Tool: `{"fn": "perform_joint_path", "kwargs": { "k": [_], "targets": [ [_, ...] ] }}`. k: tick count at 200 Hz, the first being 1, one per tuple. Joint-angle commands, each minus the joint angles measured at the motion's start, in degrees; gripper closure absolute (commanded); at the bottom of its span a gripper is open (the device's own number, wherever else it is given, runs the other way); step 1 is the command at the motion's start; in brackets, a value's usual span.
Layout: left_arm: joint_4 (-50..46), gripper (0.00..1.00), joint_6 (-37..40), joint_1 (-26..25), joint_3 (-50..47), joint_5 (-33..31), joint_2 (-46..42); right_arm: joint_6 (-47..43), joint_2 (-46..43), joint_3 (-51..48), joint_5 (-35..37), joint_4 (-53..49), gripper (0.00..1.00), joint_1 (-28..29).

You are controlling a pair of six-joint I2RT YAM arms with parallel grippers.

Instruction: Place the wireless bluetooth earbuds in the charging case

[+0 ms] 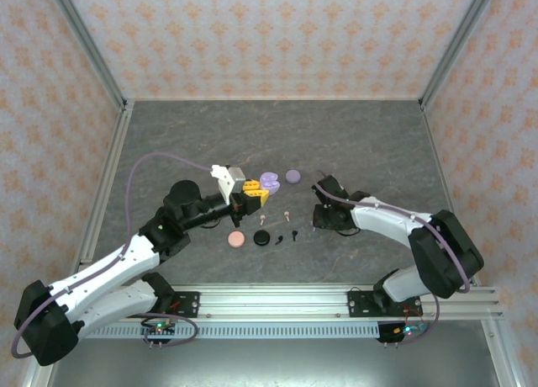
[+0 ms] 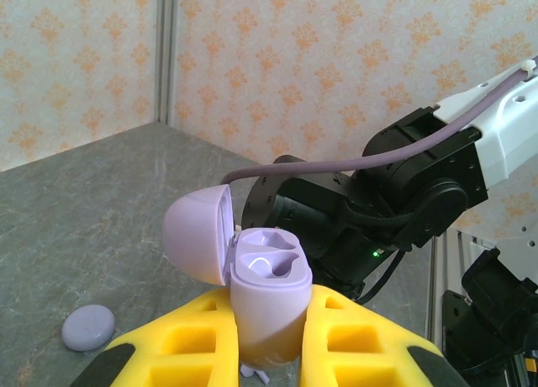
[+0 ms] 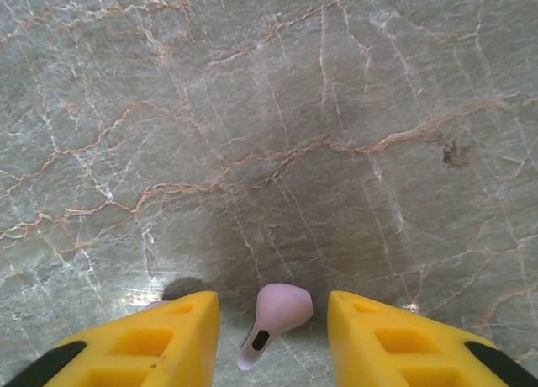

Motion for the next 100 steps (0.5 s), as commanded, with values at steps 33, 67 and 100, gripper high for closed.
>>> {"fn": "perform_joint_path", "kwargs": {
  "k": [33,67,100],
  "targets": [
    [-0.02,1.00,1.23,-0.54,2.10,-1.14,0.96,-0.30,2.21,-1.20,1.07,2.73,0.65,-0.38],
    [-0.20,1.00,1.17,-0.55,2.25,-1.14,1.10,0.03,2.95,-1.84,0.45,4.22,0.70,-0.47],
    [-0.47,1.00,1.37,-0.57,2.37,-1.18,0.97,0.15,2.50,-2.36,-0.37,4.15,0.76,-0.47]
  ]
}}
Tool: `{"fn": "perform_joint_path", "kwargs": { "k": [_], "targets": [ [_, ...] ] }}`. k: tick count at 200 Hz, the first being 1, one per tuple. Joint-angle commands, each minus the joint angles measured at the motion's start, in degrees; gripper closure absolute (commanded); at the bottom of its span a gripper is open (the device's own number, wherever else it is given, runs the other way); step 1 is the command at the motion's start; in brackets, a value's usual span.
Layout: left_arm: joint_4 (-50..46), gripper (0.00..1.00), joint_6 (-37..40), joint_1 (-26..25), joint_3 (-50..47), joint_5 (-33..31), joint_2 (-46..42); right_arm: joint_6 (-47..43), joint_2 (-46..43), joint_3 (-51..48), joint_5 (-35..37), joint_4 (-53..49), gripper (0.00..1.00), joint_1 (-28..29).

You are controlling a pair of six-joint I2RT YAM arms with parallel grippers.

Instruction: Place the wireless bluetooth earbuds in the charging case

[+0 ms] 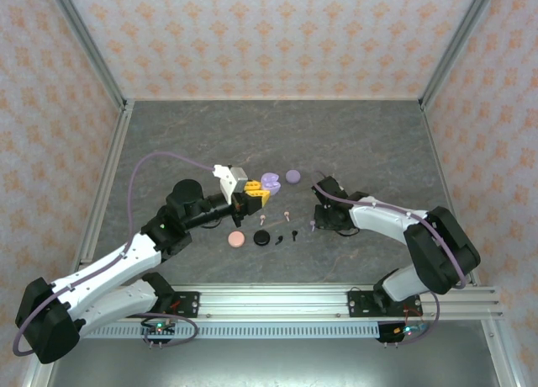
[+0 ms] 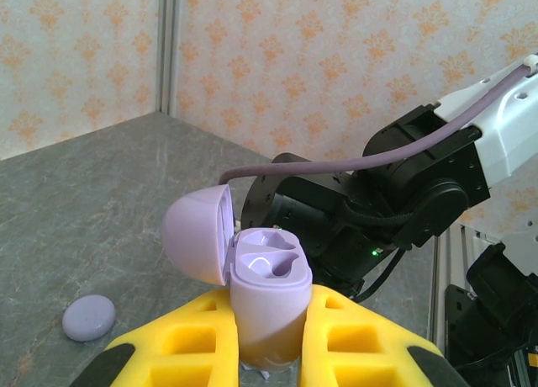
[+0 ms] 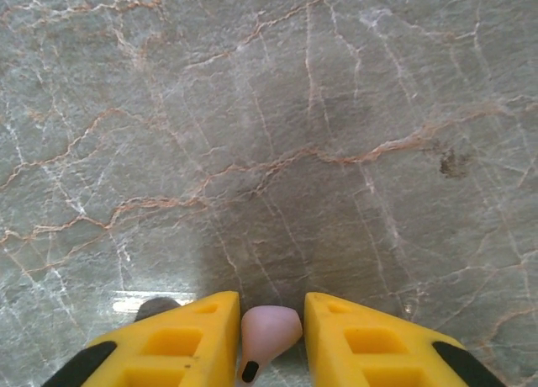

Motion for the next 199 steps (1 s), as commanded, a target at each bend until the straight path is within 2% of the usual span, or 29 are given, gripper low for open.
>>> {"fn": "perform_joint_path", "kwargs": {
  "k": [1,48,93,151,199],
  "targets": [
    [-0.09,1.00,1.35,-0.52,2.19,-1.03,-0.17,0.27,0.88,-1.62,-0.83,2.34,0.76,-0.01],
    [0.39,1.00,1.15,-0.64,2.02,-0.92,0.12,-0.88,-2.90,-1.58,-0.09,1.79,0.80,-0.05],
    [2.42,1.00,1.04,-0.90,1.37,-0.48,0.19,-3.77,-11.92,-0.06,-0.09,0.92,0.80,-0.07],
    [6.81,1.00,0.88,-1.53,0.19,-0.47,0.86,-8.23,-27.95,6.60,-0.43,-2.27,0.80,-0.05],
    [10.19,1.00,1.19,-2.19,-0.27,-2.74,2.06,-8.81,-32.87,13.68,-1.68,-1.86,0.80,2.59]
  ]
}}
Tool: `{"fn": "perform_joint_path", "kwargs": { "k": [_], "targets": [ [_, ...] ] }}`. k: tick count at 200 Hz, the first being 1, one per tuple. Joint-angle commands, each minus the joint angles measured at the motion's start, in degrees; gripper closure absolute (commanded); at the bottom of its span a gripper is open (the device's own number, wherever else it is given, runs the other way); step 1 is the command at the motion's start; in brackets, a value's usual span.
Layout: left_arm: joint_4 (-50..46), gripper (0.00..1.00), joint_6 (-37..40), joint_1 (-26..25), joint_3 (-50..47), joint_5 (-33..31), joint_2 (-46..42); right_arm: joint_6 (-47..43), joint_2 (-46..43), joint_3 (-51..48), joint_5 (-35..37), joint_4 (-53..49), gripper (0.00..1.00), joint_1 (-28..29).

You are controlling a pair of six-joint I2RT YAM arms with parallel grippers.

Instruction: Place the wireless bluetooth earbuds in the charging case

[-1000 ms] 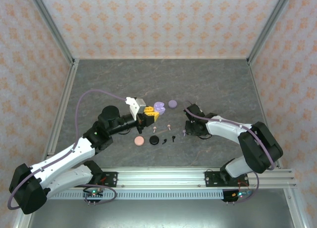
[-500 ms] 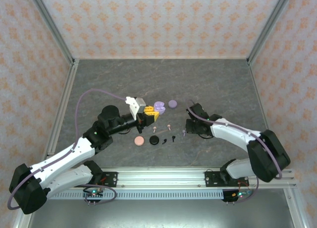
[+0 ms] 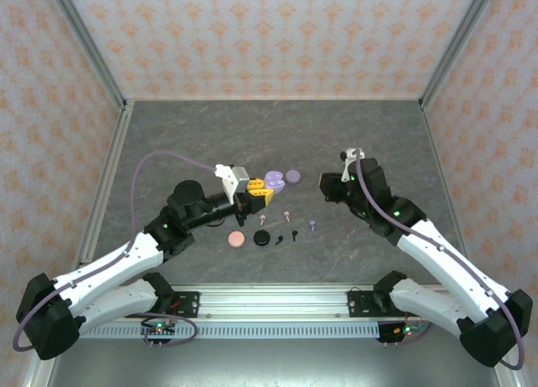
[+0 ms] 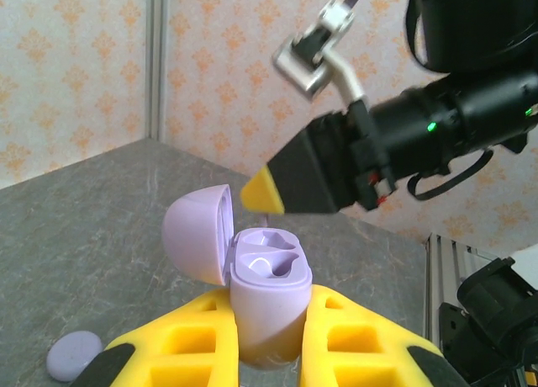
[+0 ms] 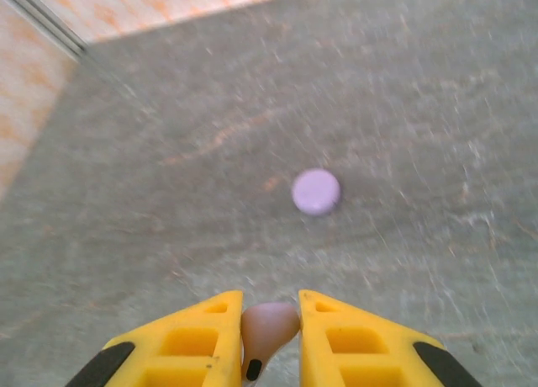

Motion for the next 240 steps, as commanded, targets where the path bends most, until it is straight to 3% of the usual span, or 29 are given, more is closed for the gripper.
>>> {"fn": "perform_joint_path", "kwargs": {
  "k": [1,73,240],
  "targets": [
    [4.97,1.00,1.17,-0.31,-0.45,-1.99,0.67,-1.61,-1.45,3.62,-0.30,-0.78,0.80,2.02],
    [5.45,1.00,2.86,-0.43,2.30,-4.61,3.76,-3.61,-1.70,10.68,1.95,3.12,0.80,9.29],
    [6.65,1.00,1.69,-0.64,3.89,-4.36,7.35,-2.80,7.54,12.54,3.20,9.53,0.80,14.70]
  ]
}}
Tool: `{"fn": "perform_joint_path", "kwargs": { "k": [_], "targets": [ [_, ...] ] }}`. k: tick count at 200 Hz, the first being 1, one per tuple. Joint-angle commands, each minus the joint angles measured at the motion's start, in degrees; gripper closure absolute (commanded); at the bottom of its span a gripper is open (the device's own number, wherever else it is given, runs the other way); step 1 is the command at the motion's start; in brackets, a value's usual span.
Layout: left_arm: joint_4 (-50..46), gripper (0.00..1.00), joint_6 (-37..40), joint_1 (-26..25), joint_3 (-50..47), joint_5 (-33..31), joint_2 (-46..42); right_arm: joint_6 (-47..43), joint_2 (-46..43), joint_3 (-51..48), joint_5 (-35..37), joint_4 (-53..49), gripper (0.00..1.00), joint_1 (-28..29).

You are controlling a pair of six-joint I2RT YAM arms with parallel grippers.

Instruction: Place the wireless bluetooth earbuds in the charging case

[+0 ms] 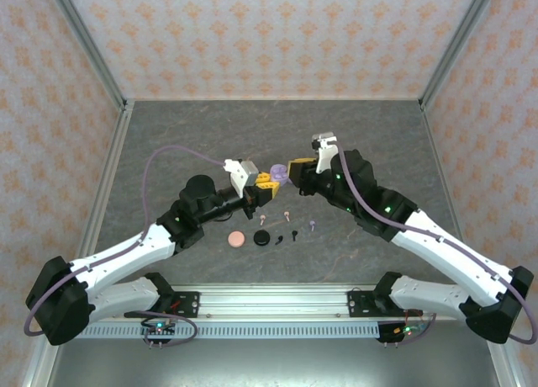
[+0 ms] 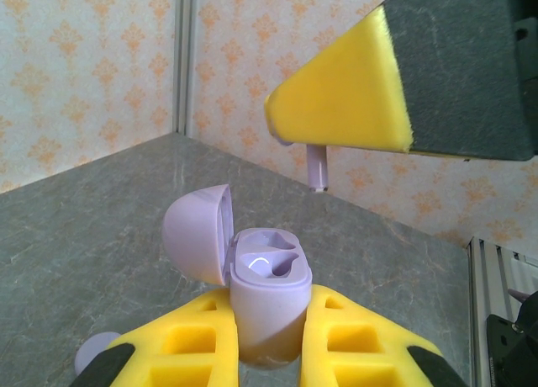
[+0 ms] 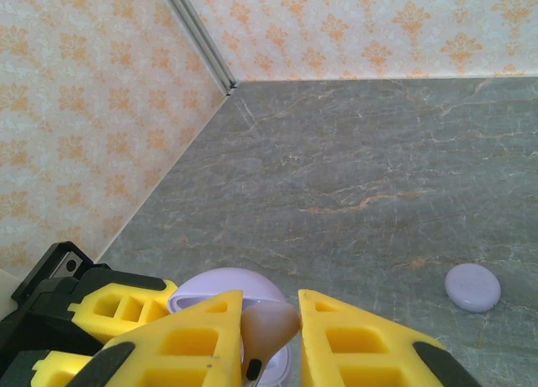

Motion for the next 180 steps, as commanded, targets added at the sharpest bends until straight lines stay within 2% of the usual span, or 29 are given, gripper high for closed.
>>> {"fn": "perform_joint_path", "kwargs": {
  "k": [1,180],
  "targets": [
    [2.71,1.00,0.41,-0.60,2.26,-0.74,0.28,-0.28,0.67,1.85,1.17,2.49,0.81,0.72],
    [2.12,1.00,0.93,-0.95,2.77,-0.73,0.34,0.16,2.32,0.61,0.00,-1.77,0.80,1.78]
  ]
}}
